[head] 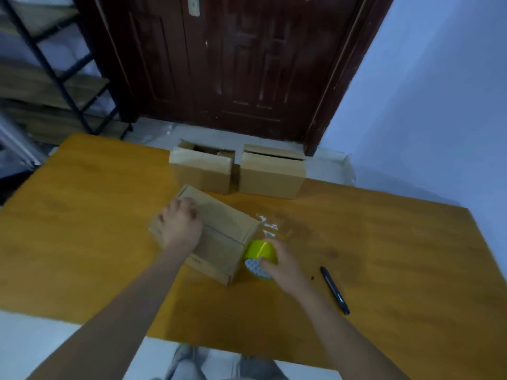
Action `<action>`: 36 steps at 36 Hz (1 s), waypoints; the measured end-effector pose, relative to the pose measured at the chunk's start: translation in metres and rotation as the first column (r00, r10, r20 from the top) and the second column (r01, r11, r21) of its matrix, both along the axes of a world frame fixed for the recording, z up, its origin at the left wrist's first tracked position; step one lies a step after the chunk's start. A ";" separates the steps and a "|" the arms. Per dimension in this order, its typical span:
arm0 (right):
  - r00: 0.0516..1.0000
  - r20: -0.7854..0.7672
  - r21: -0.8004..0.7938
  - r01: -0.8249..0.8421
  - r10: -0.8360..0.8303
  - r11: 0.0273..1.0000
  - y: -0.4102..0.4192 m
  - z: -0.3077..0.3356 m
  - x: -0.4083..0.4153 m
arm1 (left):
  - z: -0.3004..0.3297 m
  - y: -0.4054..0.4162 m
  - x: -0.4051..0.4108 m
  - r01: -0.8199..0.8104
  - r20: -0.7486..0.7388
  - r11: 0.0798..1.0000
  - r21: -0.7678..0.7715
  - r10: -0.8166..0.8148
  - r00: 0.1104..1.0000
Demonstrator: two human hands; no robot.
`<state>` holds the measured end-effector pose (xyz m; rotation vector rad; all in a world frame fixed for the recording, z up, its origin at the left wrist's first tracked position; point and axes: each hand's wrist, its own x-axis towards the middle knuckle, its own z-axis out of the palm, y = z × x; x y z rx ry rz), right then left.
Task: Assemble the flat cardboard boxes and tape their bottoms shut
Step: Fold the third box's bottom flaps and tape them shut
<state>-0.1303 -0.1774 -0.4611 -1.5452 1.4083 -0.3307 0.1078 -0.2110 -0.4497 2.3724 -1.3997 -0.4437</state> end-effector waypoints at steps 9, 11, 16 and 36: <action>0.982 0.184 0.255 -0.096 0.049 0.962 -0.025 -0.015 -0.037 | -0.021 0.028 -0.072 0.158 0.105 0.985 0.070 -0.165 0.981; 0.982 0.186 0.270 -0.086 0.036 0.959 -0.024 -0.023 -0.040 | -0.027 0.031 -0.072 0.166 0.115 0.981 0.103 -0.177 0.977; 0.987 0.162 0.149 -0.040 0.015 0.988 -0.020 -0.038 -0.032 | -0.034 0.030 -0.075 0.151 0.196 0.978 0.142 -0.178 0.964; 0.912 -0.267 0.274 -0.239 0.313 0.931 -0.042 -0.046 -0.016 | -0.035 0.029 -0.073 0.128 0.216 0.981 0.144 -0.157 0.964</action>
